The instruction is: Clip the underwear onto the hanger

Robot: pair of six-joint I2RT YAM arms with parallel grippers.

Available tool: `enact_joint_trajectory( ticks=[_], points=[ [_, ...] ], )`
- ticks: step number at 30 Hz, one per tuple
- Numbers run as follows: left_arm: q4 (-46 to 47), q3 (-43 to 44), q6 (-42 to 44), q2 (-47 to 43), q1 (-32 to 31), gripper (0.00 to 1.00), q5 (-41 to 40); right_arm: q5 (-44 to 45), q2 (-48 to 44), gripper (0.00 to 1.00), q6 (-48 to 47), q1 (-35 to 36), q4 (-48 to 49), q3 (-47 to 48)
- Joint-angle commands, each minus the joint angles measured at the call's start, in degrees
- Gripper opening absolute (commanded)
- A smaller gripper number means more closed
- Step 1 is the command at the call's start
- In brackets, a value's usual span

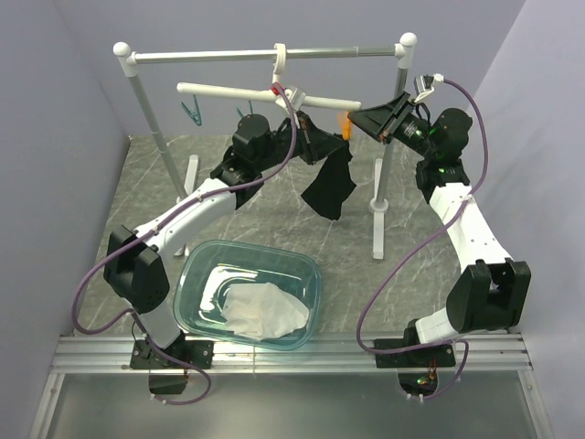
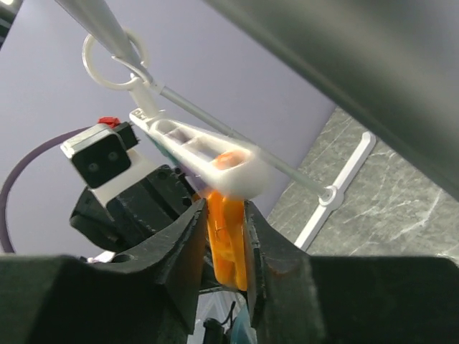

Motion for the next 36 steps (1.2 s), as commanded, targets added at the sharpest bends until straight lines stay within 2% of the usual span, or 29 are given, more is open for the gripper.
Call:
enact_joint_trajectory(
  ticks=[1, 4, 12, 17, 20, 21, 22, 25, 30, 36],
  points=[
    [4.83, 3.07, -0.75, 0.09, 0.47, 0.0, 0.85, -1.35, -0.67, 0.35, 0.98, -0.14, 3.04, 1.31],
    [5.0, 3.6, -0.84, 0.44, 0.38, 0.0, 0.94, -1.44, -0.75, 0.41, 0.81, -0.14, 2.95, 1.31],
    [5.35, 4.22, -0.93, 0.88, 0.56, 0.0, 0.76, -1.7, -0.49, 0.41, 0.72, -0.15, 2.78, 1.66],
    [4.56, 4.66, -0.67, 1.05, 0.73, 0.0, 0.59, -1.26, -0.49, 0.47, 0.19, -0.23, 2.34, 1.84],
    [4.04, 4.22, -0.4, 0.97, 0.73, 0.12, 0.5, -0.65, -0.84, 0.52, -0.51, -0.23, 1.72, 1.93],
    [3.86, 4.22, -0.32, 0.88, 0.91, 0.17, 0.41, -0.56, -0.93, 0.54, -0.86, -0.23, 1.2, 1.93],
    [3.25, 4.13, 0.12, 0.7, 1.0, 0.27, 0.5, -0.47, -0.93, 0.55, -1.56, -0.23, 0.85, 1.93],
    [2.11, 3.52, 1.17, 0.0, 1.08, 0.39, 0.41, -0.21, -0.84, 0.57, -2.61, -0.5, -0.56, 2.28],
    [0.34, 0.54, 3.37, -2.36, 1.09, 0.49, 0.77, 0.06, -0.75, 0.6, -4.28, -0.67, -2.66, 2.63],
    [-1.58, -5.26, 7.5, -6.93, 1.09, 0.68, 0.42, -0.03, -1.37, 0.67, -8.41, -1.29, -6.88, 2.54]
  ],
)
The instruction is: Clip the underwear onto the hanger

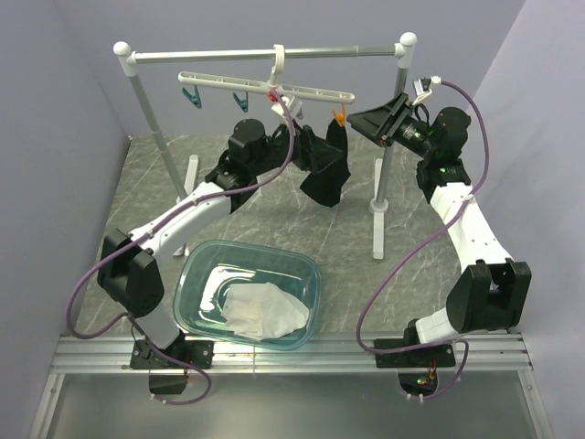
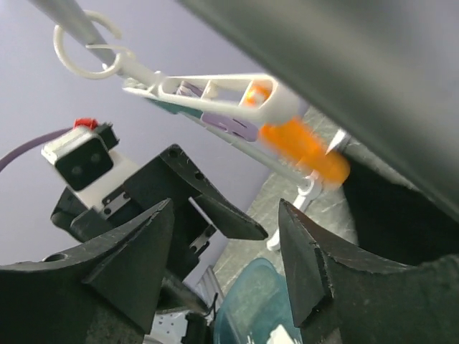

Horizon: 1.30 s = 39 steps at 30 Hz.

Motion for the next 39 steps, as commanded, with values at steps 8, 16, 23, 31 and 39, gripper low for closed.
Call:
enact_joint_trajectory(
  ticks=[8, 16, 23, 31, 39],
  points=[
    [-1.44, -12.86, 8.47, -13.63, 0.17, 0.85, -2.33, 0.5, -3.47, 0.7, -10.79, -1.75, -8.91, 0.88],
    [-2.94, -22.09, 11.9, -21.97, 0.17, 0.86, -7.07, 0.68, -6.11, 0.69, -13.78, -2.28, -10.24, -2.81],
    [-2.24, -32.8, 16.03, -30.06, 0.34, 0.81, -12.08, -1.78, -9.1, 0.66, -19.05, -2.37, -10.76, -5.37],
    [8.81, -44.5, 22.8, -32.71, 2.19, 0.76, -9.99, -3.54, -12.17, 0.64, -27.49, -2.37, -13.93, -8.79],
    [18.32, -44.25, 23.07, -20.16, 10.61, 0.76, 5.74, -5.92, -13.94, 0.64, -40.75, -1.84, -22.87, -6.61]
  ],
)
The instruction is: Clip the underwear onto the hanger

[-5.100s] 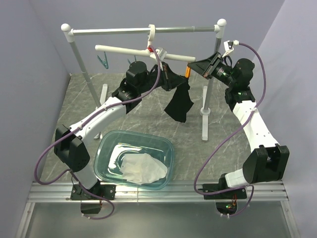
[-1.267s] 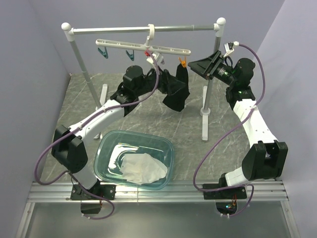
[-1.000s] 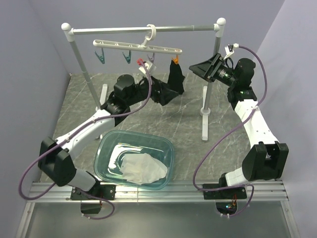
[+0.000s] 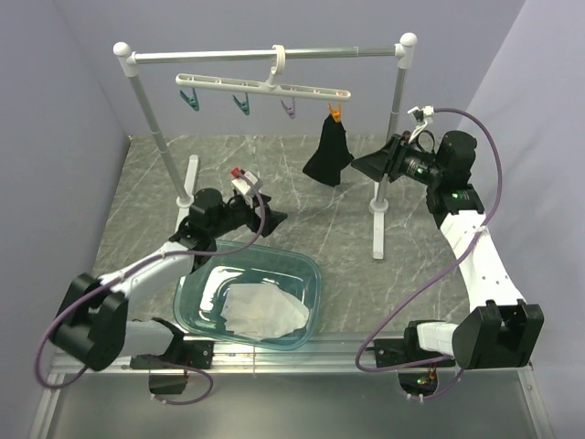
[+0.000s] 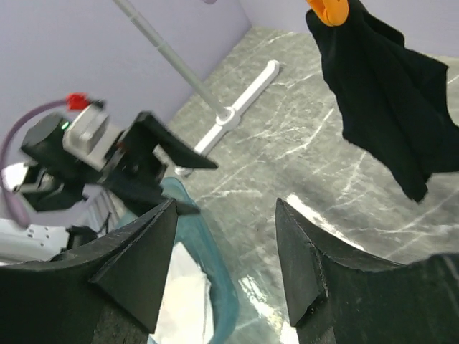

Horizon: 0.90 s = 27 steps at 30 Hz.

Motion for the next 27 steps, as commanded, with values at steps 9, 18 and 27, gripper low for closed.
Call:
enact_joint_trajectory(
  ticks=[9, 18, 27],
  points=[
    [10.66, 8.72, -2.7, 2.49, 4.21, 0.86, 5.0, 12.7, -5.41, 0.59, -7.46, 3.13, -1.56, 3.53],
    [25.31, 16.09, -7.71, 8.62, 2.27, 0.87, -4.3, 25.71, -9.63, 0.55, -7.8, 12.1, 6.02, 0.62],
    [38.85, 24.27, -12.28, 24.0, 1.57, 0.87, -12.93, 25.28, -8.75, 0.55, -10.62, 13.77, 1.97, 5.72]
  ],
)
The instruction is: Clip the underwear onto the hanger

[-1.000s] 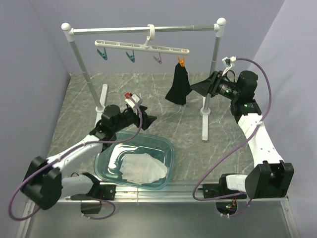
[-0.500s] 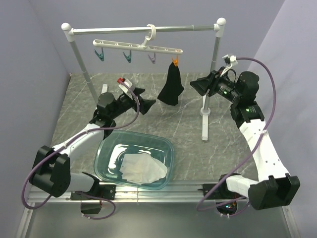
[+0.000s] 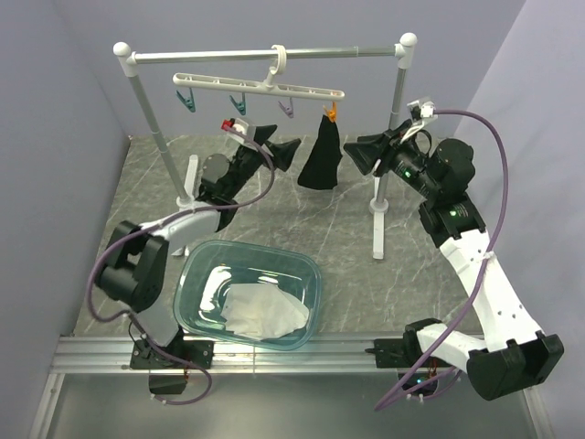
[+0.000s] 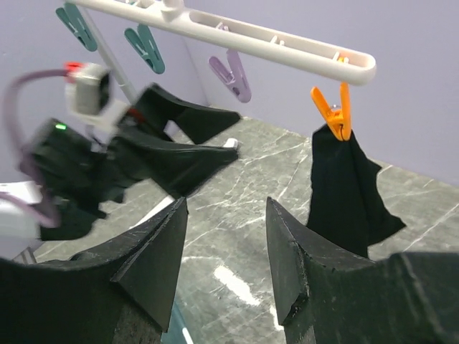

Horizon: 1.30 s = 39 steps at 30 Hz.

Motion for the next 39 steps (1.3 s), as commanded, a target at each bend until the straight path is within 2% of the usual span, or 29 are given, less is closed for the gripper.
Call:
enact_joint_trajectory(
  ticks=[1, 4, 11, 15, 17, 20, 23, 31, 34, 35, 38, 39],
  points=[
    [10.54, 5.32, -2.27, 3.94, -0.59, 0.88, -5.48, 0.82, -0.12, 0.55, -1.81, 0.46, 1.14, 3.64],
    [13.44, 8.4, -0.95, 8.07, -1.56, 0.88, -6.54, 0.21, 0.15, 0.55, -2.69, 0.64, 1.49, 3.91],
    [16.26, 14.03, 2.12, 11.6, -3.14, 0.82, -5.76, 1.61, 0.76, 0.56, -2.69, 0.9, 5.36, 3.2],
    [16.08, 15.62, 1.95, 12.65, -3.23, 0.69, -5.58, 1.53, 1.46, 0.56, -2.34, 0.9, 6.59, 3.47],
    [15.82, 15.79, 2.04, 12.83, -3.67, 0.56, -5.49, 1.53, 1.73, 0.56, -1.9, 0.99, 7.55, 3.47],
    [15.64, 15.71, 2.83, 12.48, -4.11, 0.45, -5.31, 1.35, 2.34, 0.56, -0.68, 0.9, 8.78, 3.73],
    [14.94, 15.71, 3.35, 12.04, -4.37, 0.41, -5.4, 1.79, 3.31, 0.55, 0.65, 1.43, 10.19, 4.26],
    [13.09, 15.71, 4.85, 11.6, -4.81, 0.41, -5.58, 2.76, 6.65, 0.53, 0.74, 3.62, 11.86, 7.07],
    [12.74, 15.88, 4.94, 11.43, -4.9, 0.32, -4.96, 3.37, 8.14, 0.52, 0.3, 4.5, 12.3, 8.21],
    [12.65, 15.8, 5.2, 11.25, -4.99, 0.24, -4.79, 4.07, 9.01, 0.52, 0.12, 4.85, 12.48, 8.48],
    [12.48, 15.44, 6.25, 10.9, -4.99, 0.13, -4.35, 5.04, 11.21, 0.51, -1.02, 6.43, 13.27, 10.05],
    [12.13, 15.53, 6.6, 10.72, -4.9, 0.11, -4.35, 4.95, 11.92, 0.51, -1.37, 6.96, 13.36, 11.28]
  ],
)
